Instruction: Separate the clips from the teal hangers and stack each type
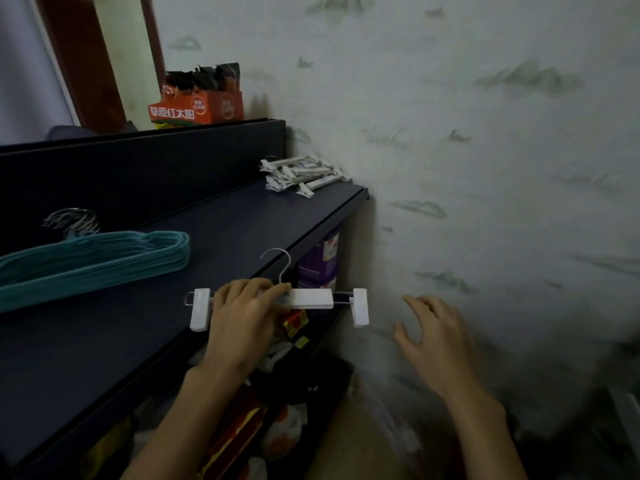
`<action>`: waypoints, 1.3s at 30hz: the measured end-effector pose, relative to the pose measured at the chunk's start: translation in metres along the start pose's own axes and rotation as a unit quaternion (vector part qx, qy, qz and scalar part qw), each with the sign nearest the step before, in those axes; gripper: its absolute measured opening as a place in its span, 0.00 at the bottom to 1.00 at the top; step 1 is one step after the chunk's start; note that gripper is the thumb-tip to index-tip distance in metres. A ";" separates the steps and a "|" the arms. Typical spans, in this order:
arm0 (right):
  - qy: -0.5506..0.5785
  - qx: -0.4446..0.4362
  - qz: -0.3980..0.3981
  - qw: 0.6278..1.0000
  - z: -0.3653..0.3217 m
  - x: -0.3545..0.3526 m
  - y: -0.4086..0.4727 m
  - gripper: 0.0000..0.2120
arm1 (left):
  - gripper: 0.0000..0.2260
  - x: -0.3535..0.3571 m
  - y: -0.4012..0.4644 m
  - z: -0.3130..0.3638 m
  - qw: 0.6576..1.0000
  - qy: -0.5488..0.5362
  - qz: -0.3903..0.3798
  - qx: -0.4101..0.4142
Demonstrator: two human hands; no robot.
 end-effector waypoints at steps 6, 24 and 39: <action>-0.020 0.005 0.008 1.000 0.081 -0.014 0.037 0.22 | 0.24 0.038 0.042 0.065 1.000 -0.006 0.004 0.014; 0.048 -0.037 -0.003 0.998 0.116 0.075 0.212 0.21 | 0.15 0.132 0.200 0.027 0.998 0.050 0.031 -0.019; 0.067 -0.040 -0.025 0.997 0.139 0.149 0.356 0.21 | 0.16 0.228 0.320 -0.012 0.997 0.049 -0.040 -0.038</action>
Point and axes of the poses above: each hand's wrist, its own y-axis towards the middle knuckle, its own x-axis out of the palm, z = x × y, the point moved 2 cm from there along y, towards the middle knuckle, and after that the axes turned 14 degrees about y, right-handed, at the moved point
